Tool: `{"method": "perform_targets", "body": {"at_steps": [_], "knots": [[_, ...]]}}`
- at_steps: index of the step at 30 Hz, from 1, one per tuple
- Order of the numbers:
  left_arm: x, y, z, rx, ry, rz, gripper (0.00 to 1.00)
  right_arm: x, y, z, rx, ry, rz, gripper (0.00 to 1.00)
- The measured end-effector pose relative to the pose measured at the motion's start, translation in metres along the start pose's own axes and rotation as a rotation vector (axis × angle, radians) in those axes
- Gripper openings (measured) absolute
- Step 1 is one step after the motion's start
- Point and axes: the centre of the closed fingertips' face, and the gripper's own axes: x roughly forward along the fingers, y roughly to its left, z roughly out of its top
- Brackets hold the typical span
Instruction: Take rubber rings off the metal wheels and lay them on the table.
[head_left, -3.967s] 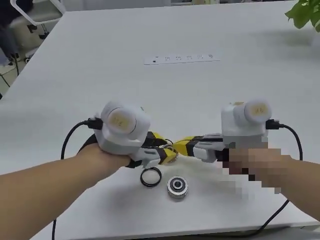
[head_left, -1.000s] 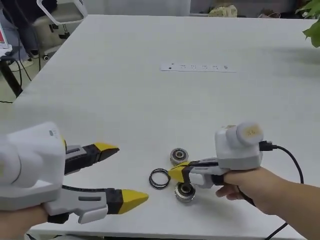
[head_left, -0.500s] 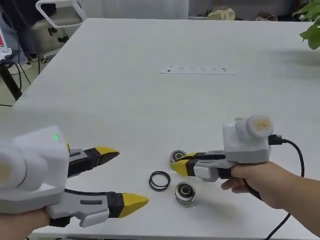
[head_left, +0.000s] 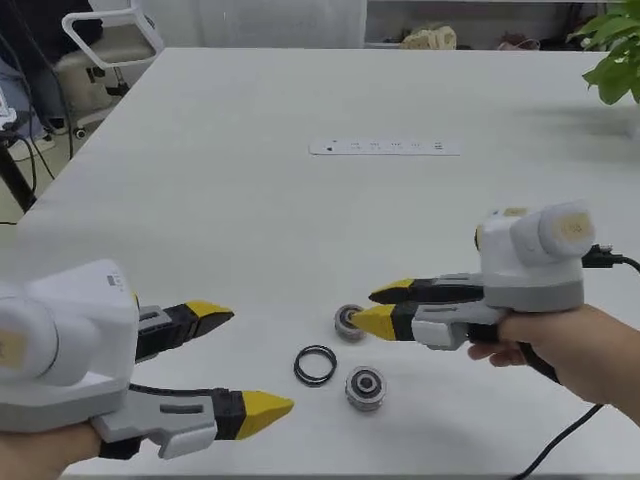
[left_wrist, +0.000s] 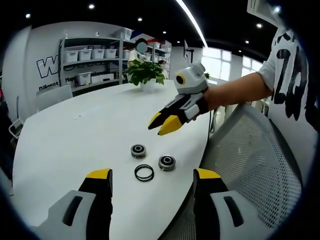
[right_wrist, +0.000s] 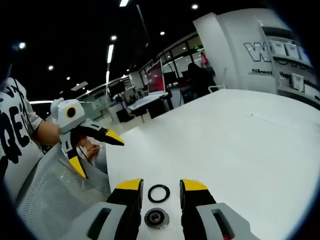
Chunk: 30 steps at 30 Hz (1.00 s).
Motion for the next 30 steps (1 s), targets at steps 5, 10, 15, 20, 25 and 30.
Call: {"method": "perform_targets", "body": {"at_steps": [5,10,15,20,25,30], "knots": [[0.0,0.0,0.0,0.004,0.002,0.0,0.64,-0.019,0.003,0.001,-0.063,0.005,-0.031,0.33],[0.001,0.0,-0.001,0.013,0.01,0.0,0.64,-0.031,0.006,-0.012,-0.106,0.05,-0.058,0.36],[0.002,0.0,-0.001,0.024,0.018,0.001,0.64,-0.04,0.008,-0.023,-0.133,0.097,-0.075,0.39],[0.001,0.0,0.0,0.034,0.019,0.005,0.64,-0.05,0.011,-0.025,-0.134,0.101,-0.085,0.41],[-0.005,0.003,0.006,0.028,0.011,0.016,0.65,-0.063,0.012,-0.026,-0.142,0.097,-0.11,0.44],[-0.008,-0.002,0.009,0.014,0.011,0.015,0.66,-0.074,0.012,-0.03,-0.135,0.094,-0.138,0.46]]}}
